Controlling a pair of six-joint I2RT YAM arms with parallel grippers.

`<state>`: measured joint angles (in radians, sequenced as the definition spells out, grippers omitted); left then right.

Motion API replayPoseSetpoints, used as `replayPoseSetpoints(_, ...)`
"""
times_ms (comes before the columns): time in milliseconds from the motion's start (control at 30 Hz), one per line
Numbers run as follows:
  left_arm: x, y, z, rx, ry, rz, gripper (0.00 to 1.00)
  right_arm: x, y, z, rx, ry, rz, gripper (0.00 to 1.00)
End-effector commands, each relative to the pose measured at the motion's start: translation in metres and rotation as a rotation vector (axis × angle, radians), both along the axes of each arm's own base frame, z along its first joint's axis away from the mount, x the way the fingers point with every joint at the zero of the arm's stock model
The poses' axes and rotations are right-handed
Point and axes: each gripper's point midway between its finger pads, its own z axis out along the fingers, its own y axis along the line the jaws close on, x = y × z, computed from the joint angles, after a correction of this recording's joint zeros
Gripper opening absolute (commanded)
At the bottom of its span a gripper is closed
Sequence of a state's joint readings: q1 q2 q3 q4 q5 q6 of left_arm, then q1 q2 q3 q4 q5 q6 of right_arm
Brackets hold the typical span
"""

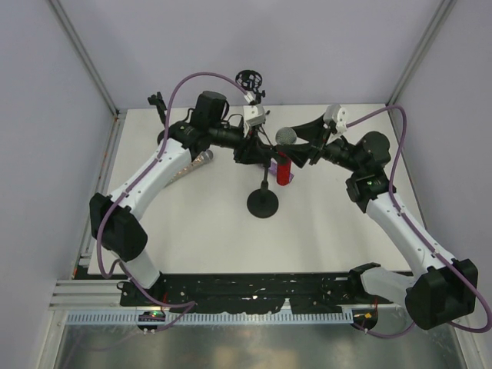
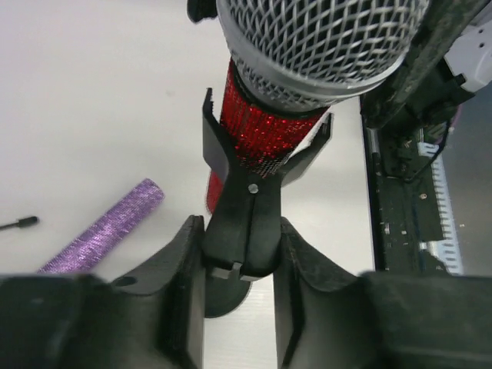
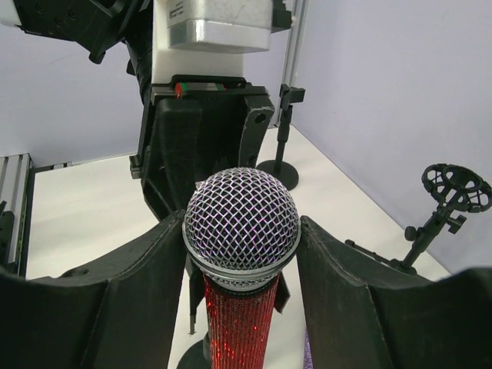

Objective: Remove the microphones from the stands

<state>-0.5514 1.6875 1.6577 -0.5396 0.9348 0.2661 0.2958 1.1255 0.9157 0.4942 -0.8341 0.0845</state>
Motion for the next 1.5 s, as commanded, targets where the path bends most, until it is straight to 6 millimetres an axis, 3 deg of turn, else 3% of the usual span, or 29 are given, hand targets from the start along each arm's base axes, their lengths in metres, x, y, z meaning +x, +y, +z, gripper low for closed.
replayPoseSetpoints(0,0.003,-0.004,0.017,-0.023,-0.046,-0.002,0.04,-0.008,0.000,0.016,0.015,-0.066,0.003,0.45)
replayPoseSetpoints(33,0.004,-0.004,0.014,-0.017,-0.041,0.003,0.00,-0.007,-0.001,0.016,0.015,-0.066,0.000,0.44)
replayPoseSetpoints(133,0.003,-0.003,0.012,-0.014,-0.046,0.002,0.00,-0.006,-0.002,0.018,0.020,-0.067,-0.009,0.38)
replayPoseSetpoints(433,0.003,-0.001,0.011,-0.010,-0.050,0.012,0.00,-0.005,-0.010,0.025,0.003,-0.110,-0.072,0.37)
replayPoseSetpoints(1000,0.000,0.000,0.014,-0.024,-0.063,0.011,0.00,0.020,-0.067,0.049,0.029,-0.148,-0.363,0.34)
replayPoseSetpoints(1467,0.000,-0.001,0.016,-0.030,-0.058,0.010,0.00,0.029,-0.075,0.045,0.045,-0.128,-0.396,0.34)
